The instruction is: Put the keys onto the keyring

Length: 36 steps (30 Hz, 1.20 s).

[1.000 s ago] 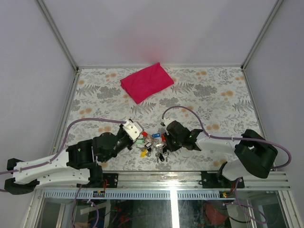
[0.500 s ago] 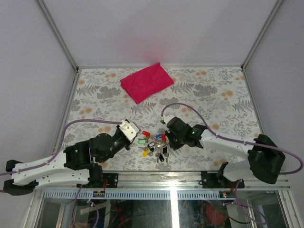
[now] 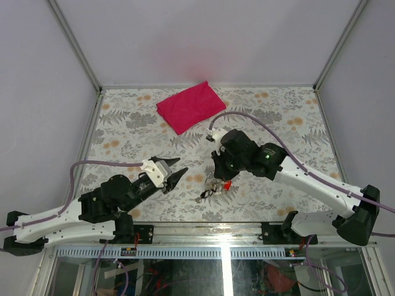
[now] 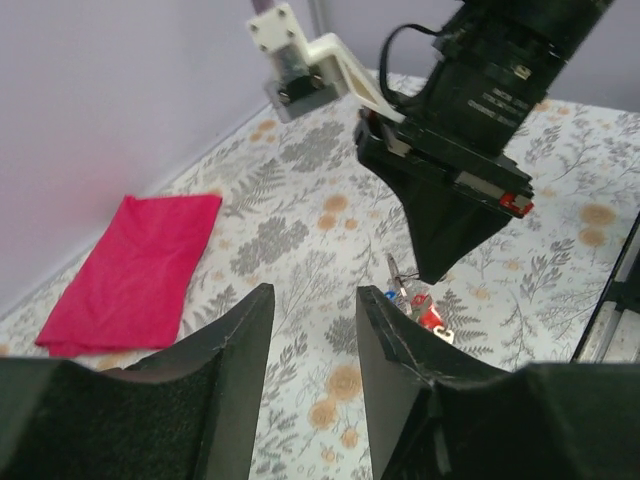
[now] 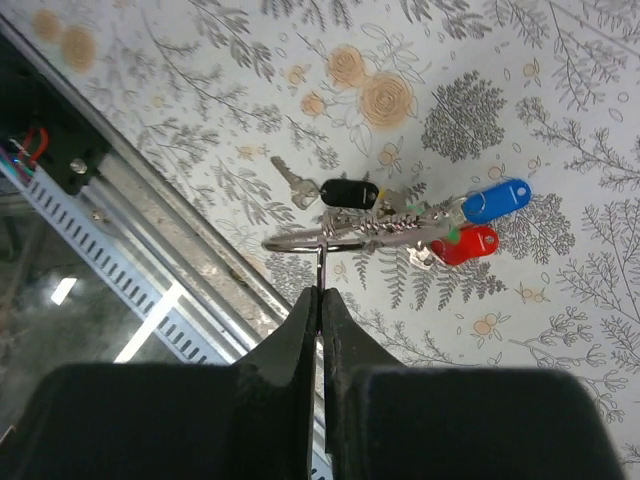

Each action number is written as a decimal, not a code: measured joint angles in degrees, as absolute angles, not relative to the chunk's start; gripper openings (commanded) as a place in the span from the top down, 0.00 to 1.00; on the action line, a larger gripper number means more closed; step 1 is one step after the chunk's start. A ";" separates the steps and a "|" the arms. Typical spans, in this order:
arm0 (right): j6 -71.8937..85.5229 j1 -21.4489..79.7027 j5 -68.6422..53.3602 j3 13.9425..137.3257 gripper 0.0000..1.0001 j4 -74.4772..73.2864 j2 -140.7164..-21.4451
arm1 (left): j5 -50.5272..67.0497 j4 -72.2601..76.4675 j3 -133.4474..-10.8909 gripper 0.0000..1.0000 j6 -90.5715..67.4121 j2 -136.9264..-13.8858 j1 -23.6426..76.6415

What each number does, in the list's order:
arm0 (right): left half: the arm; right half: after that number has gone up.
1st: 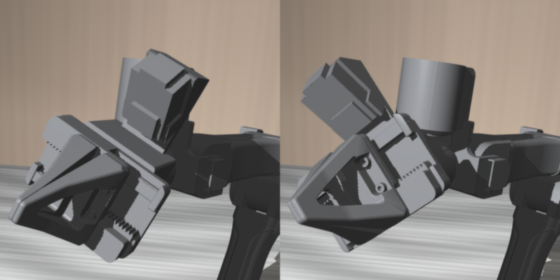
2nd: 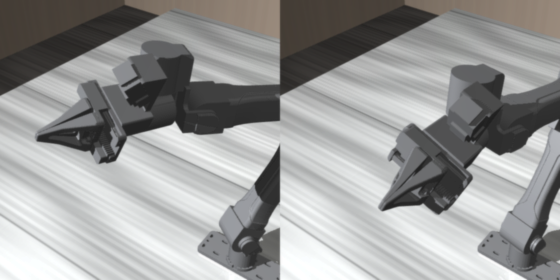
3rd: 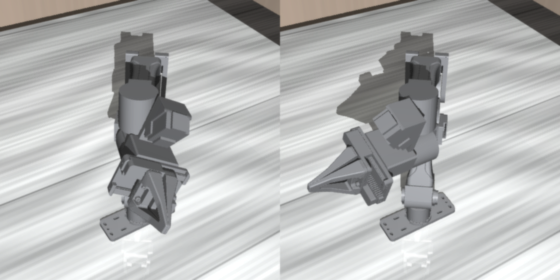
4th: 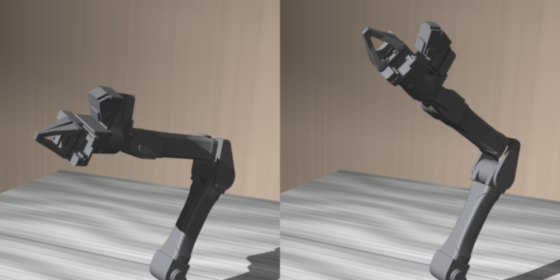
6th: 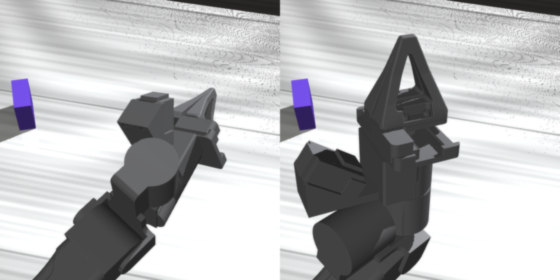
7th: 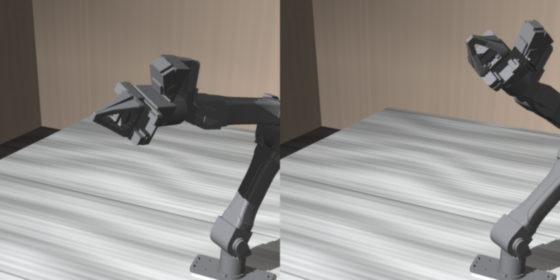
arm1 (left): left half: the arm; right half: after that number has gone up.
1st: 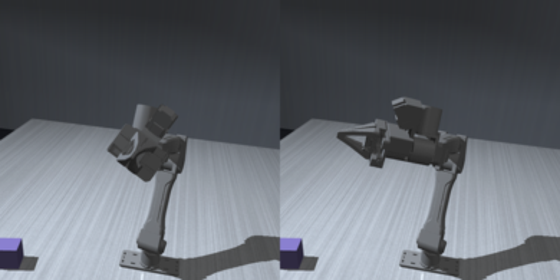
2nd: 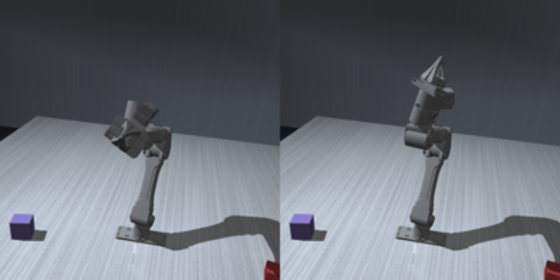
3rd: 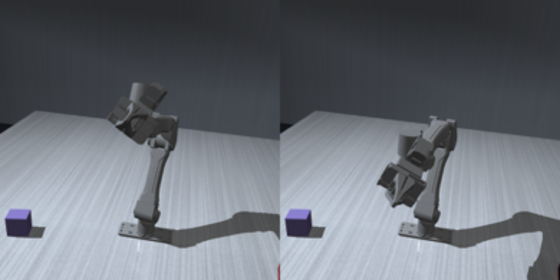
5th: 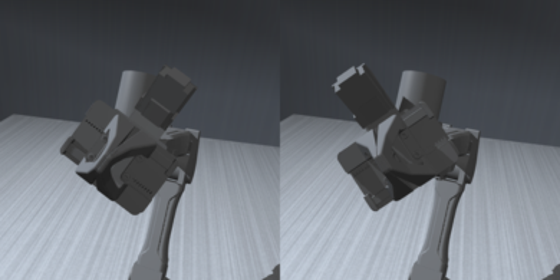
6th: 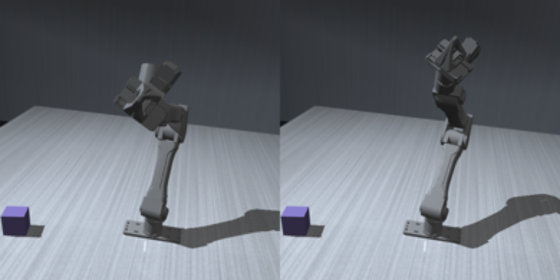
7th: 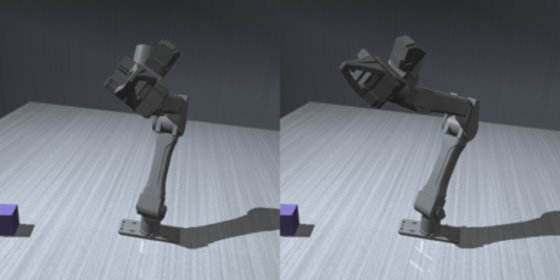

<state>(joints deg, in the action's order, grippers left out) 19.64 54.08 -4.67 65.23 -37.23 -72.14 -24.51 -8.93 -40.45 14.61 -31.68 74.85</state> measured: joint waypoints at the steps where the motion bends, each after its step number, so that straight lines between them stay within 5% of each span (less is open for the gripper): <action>1: 19.64 54.08 -5.13 66.59 1.00 -38.22 -72.14 | -23.75 -7.86 -40.45 0.58 15.22 -32.08 74.83; 20: 21.26 54.13 -12.88 93.93 1.00 -53.01 -73.87 | -14.46 1.30 -40.56 0.49 30.22 -38.61 74.83; 36: 21.65 54.13 -15.14 97.86 1.00 -58.17 -75.50 | -10.61 5.06 -43.42 0.49 35.88 -42.37 74.85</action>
